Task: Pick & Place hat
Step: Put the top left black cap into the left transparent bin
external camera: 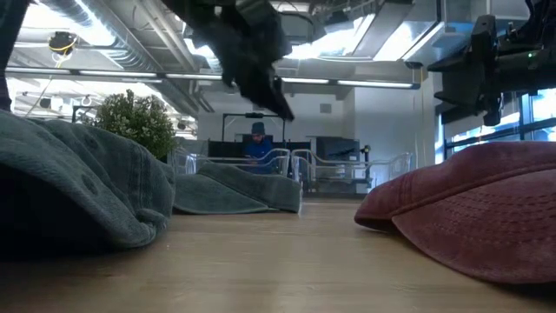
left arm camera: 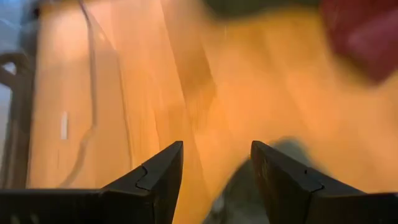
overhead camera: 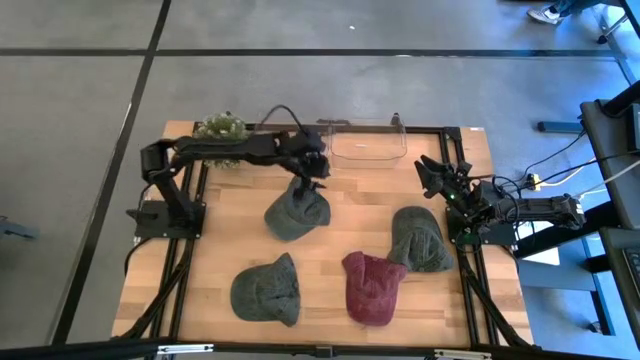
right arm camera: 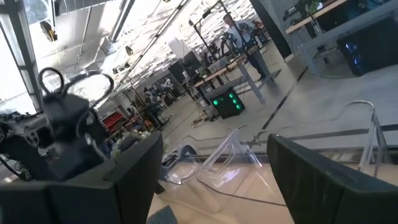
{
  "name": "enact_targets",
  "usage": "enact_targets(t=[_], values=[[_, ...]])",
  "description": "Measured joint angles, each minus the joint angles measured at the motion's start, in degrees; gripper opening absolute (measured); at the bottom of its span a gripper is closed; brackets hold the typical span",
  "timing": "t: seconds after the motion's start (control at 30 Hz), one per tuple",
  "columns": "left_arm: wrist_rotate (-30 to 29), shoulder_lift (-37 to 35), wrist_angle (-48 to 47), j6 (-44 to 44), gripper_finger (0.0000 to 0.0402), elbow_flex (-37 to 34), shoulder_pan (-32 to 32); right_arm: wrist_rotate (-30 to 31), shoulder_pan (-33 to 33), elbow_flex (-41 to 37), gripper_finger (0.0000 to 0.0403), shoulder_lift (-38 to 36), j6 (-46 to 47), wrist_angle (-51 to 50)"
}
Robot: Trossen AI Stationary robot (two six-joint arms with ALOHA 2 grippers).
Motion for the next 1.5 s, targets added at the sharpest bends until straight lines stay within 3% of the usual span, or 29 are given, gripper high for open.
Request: enact_targets(t=[0.23, 0.43, 0.67, 0.9, 1.13, 1.5], values=[[-14.14, 5.8, -3.24, 4.08, 0.0184, 0.0, -3.42, 0.0, 0.0, -0.01, 0.0289, 0.0, 0.02, -0.19], [-13.77, 11.37, -4.16, 4.07, 0.0184, 0.0, -4.3, 0.0, 0.01, -0.01, 0.0289, 0.0, 0.02, -0.36], [-17.52, 15.53, -4.29, 3.94, 0.0184, 0.02, -4.31, 0.0, 0.0, -0.01, 0.0289, 0.0, 0.04, -0.36], [-14.03, 16.21, -6.59, -0.65, 0.0184, 0.17, -4.02, 0.0, 0.0, -0.01, 0.0289, 0.0, 0.2, -0.36], [-4.71, 16.27, -8.3, -6.46, 0.015, 0.07, -4.22, 0.0, 0.0, 0.0, 0.0289, 0.0, 0.11, -0.34], [-6.58, 16.06, -8.17, -6.57, 0.0061, -0.04, -4.35, 0.0, 0.0, -0.01, 0.0289, 0.0, 0.04, -0.34]])
